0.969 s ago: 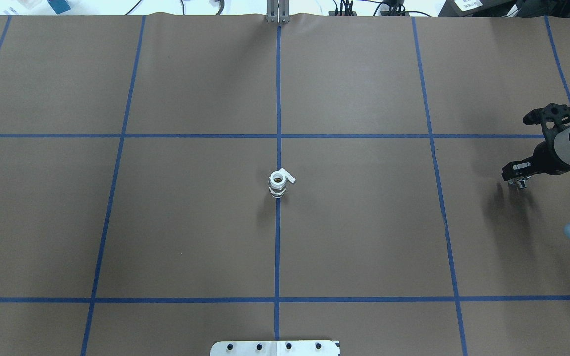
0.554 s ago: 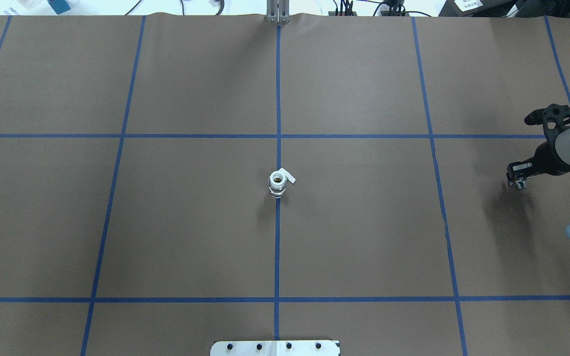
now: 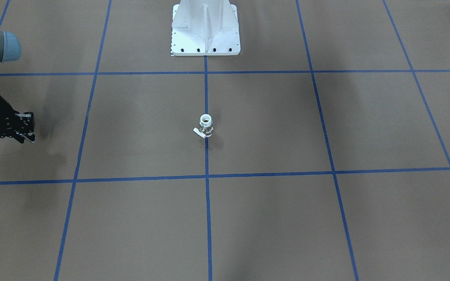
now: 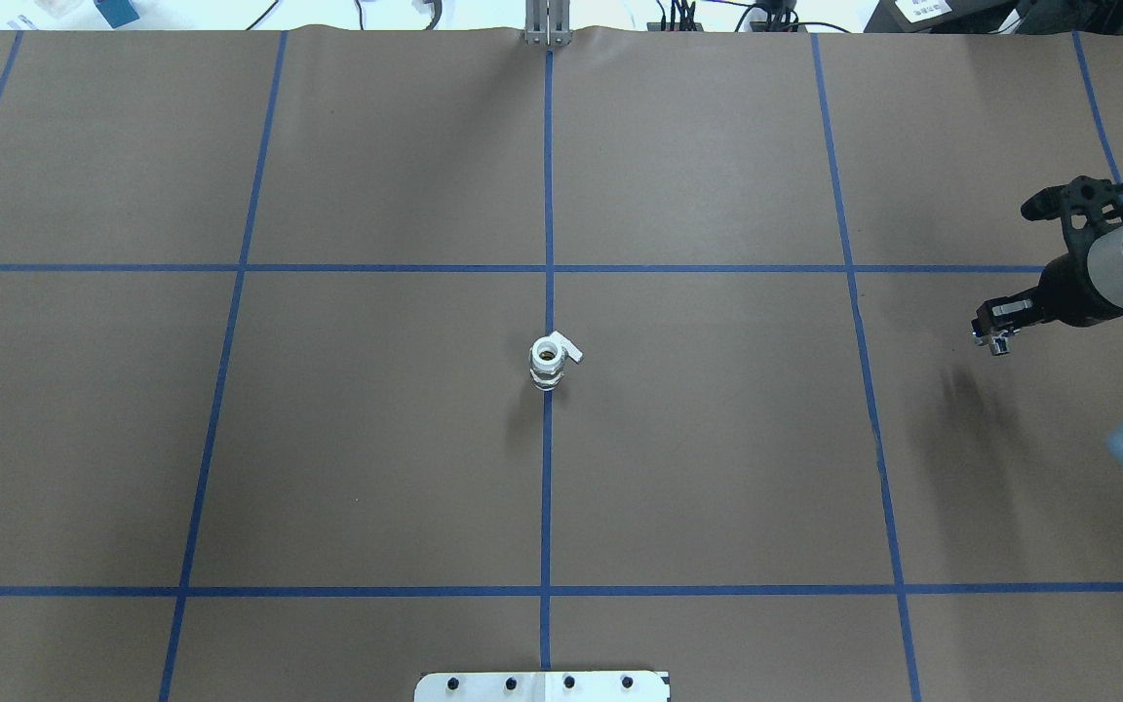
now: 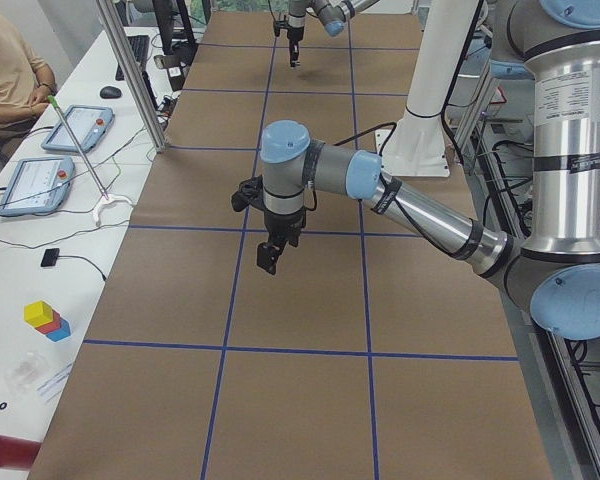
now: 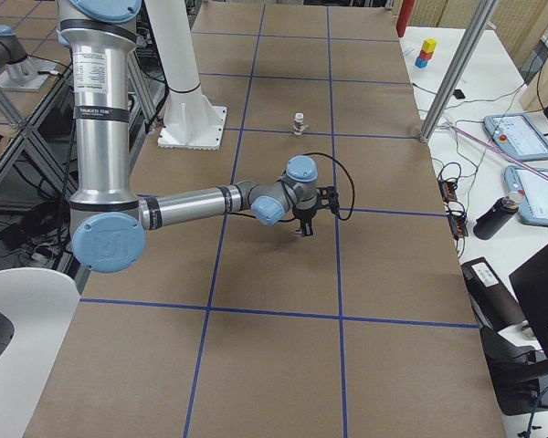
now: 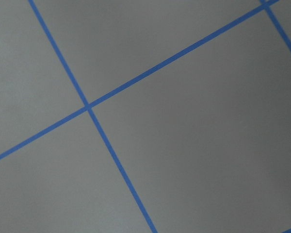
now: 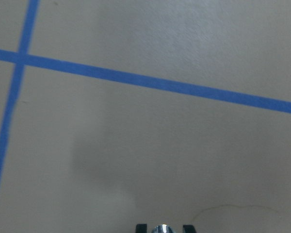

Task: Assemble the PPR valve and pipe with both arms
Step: 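Carry the chrome fitting with the right gripper above the white valve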

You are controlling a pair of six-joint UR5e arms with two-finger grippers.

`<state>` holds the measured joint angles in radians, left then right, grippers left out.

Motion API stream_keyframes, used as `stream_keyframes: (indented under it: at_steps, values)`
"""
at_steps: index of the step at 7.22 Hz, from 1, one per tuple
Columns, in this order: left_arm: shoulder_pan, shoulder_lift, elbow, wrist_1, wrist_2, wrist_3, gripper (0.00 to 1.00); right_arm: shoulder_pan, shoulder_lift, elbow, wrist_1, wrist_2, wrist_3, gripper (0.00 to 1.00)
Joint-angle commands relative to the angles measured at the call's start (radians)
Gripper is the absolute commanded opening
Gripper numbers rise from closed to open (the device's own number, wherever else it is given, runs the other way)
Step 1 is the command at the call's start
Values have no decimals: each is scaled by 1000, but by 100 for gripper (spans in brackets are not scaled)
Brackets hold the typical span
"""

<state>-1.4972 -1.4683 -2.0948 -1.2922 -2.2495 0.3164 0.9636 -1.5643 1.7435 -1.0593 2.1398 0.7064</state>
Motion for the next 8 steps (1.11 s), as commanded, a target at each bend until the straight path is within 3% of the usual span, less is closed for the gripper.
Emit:
stream_keyframes:
  at_steps: [1,2,3,4,6,8]
  values:
    - [-131,75,140,-146,-28,100,100,6,103,98,-148,29,97,0]
    - [-185,104,192,-183,-115,119,100,3,200,175,-333,29,151,0]
    - [-216,143,184,-190,-126,124,100,-28,324,204,-482,25,244,0]
    - [-218,151,180,-190,-127,124,100,-84,433,203,-558,3,342,0]
    - [-218,152,180,-190,-127,124,100,-201,615,189,-687,-91,532,0]
    - [-218,152,180,-190,-127,124,100,-279,822,66,-828,-175,687,0]
